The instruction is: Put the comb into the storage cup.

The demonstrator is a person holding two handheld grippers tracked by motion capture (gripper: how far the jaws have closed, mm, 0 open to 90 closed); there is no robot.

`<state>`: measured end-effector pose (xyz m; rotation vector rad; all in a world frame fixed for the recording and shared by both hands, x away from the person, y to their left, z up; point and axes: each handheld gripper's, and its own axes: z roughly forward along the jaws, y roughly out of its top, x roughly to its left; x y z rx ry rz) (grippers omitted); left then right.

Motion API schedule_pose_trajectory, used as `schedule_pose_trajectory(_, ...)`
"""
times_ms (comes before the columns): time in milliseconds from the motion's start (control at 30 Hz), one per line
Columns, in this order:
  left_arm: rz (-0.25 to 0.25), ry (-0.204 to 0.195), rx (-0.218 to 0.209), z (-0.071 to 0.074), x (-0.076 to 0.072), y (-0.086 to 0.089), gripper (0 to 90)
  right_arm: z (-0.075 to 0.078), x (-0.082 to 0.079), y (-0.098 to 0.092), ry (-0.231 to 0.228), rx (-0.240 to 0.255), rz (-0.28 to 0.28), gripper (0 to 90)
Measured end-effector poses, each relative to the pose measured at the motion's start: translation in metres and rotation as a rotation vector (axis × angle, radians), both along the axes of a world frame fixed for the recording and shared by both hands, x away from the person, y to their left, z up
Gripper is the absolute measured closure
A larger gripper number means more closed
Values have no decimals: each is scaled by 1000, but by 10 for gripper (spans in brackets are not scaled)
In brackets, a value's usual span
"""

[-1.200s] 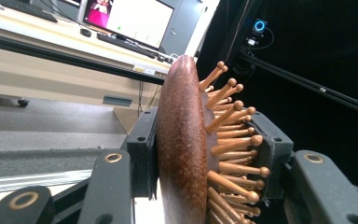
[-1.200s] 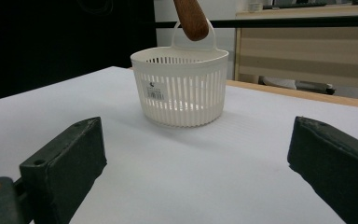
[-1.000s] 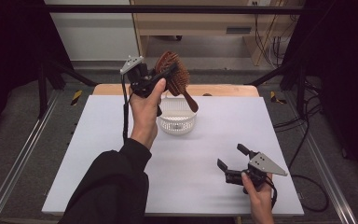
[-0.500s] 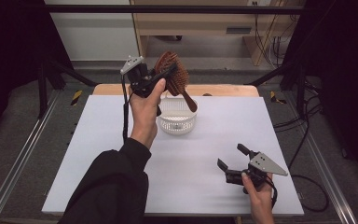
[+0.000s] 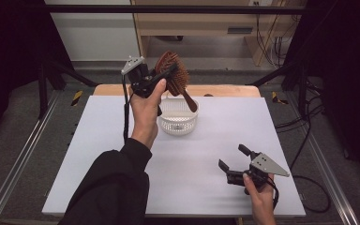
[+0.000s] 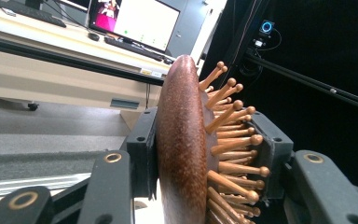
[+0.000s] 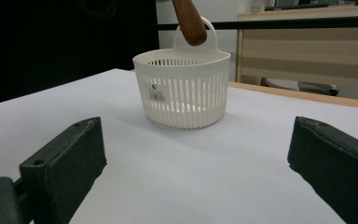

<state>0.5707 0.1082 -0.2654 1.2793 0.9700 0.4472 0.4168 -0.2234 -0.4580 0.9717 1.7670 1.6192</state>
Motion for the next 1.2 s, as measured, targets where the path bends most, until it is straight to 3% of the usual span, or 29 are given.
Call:
schedule_pose_trajectory(800, 28, -17, -6, -1, 8, 5, 510, 0, 0, 0, -8, 7, 7, 42)
schedule_pose_trajectory(1200, 37, -19, 11, -4, 8, 7, 510, 1, 0, 2, -15, -2, 6, 43)
